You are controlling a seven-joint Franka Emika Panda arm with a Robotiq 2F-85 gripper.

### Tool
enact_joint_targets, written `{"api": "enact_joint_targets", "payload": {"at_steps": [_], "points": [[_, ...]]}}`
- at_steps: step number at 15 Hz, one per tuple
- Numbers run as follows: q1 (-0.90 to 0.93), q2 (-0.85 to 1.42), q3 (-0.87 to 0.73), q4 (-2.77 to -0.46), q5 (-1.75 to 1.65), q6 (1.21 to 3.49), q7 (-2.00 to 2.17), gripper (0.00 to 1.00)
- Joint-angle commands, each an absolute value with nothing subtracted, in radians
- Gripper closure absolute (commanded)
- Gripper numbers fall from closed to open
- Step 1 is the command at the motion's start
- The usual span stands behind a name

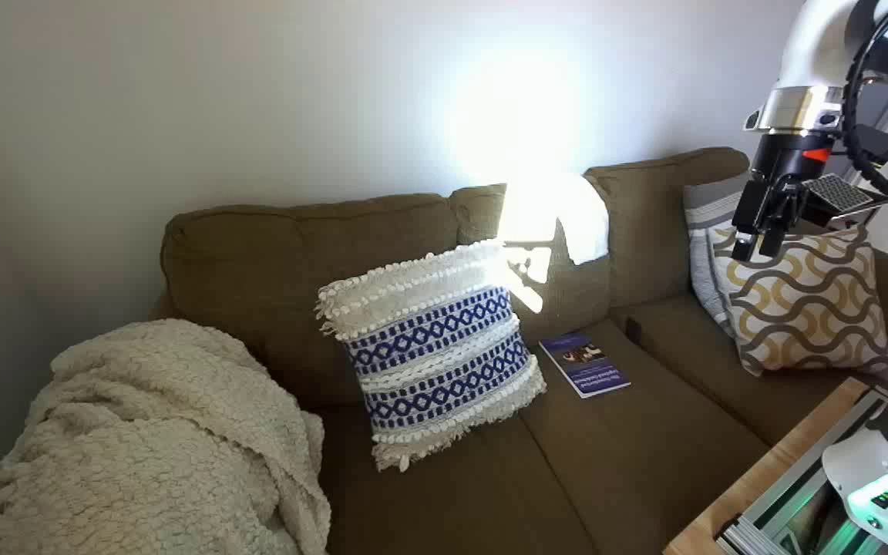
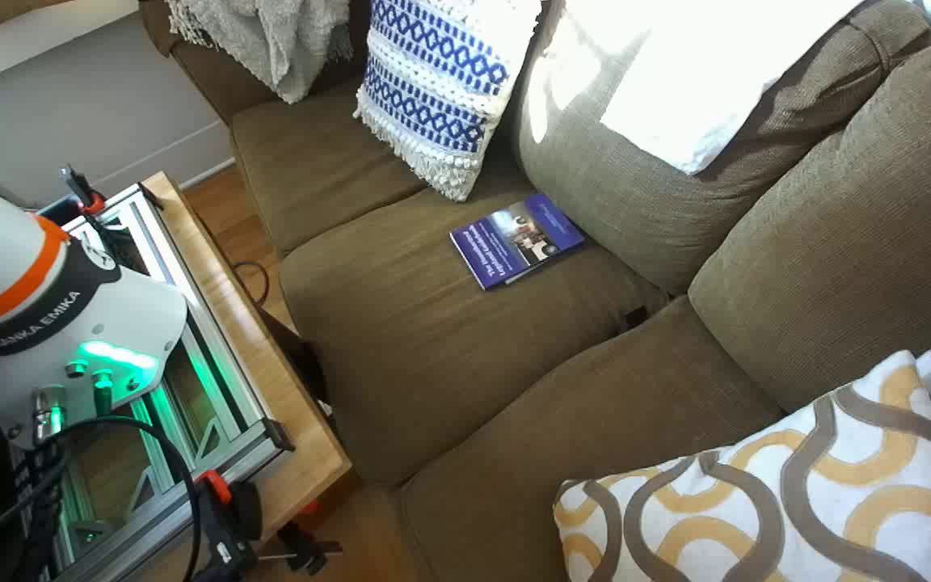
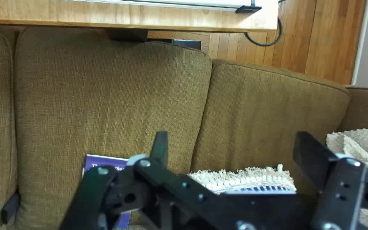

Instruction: Pick up the black remote and put it on the middle cushion of the couch

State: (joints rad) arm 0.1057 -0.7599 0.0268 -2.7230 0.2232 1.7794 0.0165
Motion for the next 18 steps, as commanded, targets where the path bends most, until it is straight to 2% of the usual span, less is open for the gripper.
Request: {"api": "enact_joint_targets", "payload": {"at_steps": [1, 8, 10, 11, 14, 18], "points": [[0.096, -0.760, 0.035, -2.721, 0.228, 1.776, 0.011, 0.00], [0.074, -0.778, 0.015, -2.738, 0.236, 1.763, 0.027, 0.00], [0.012, -0.843, -0.036, -2.808, 0.245, 1.760, 0.057, 0.00], [-0.019, -0.791, -0.061, -2.741, 0.235, 1.731, 0.064, 0.00], [-0.145, -0.778, -0.152, -2.746, 0.195, 1.726, 0.049, 0.00], [-0.320, -0.723, -0.274, -2.746, 0.124, 1.823, 0.035, 0.00]]}}
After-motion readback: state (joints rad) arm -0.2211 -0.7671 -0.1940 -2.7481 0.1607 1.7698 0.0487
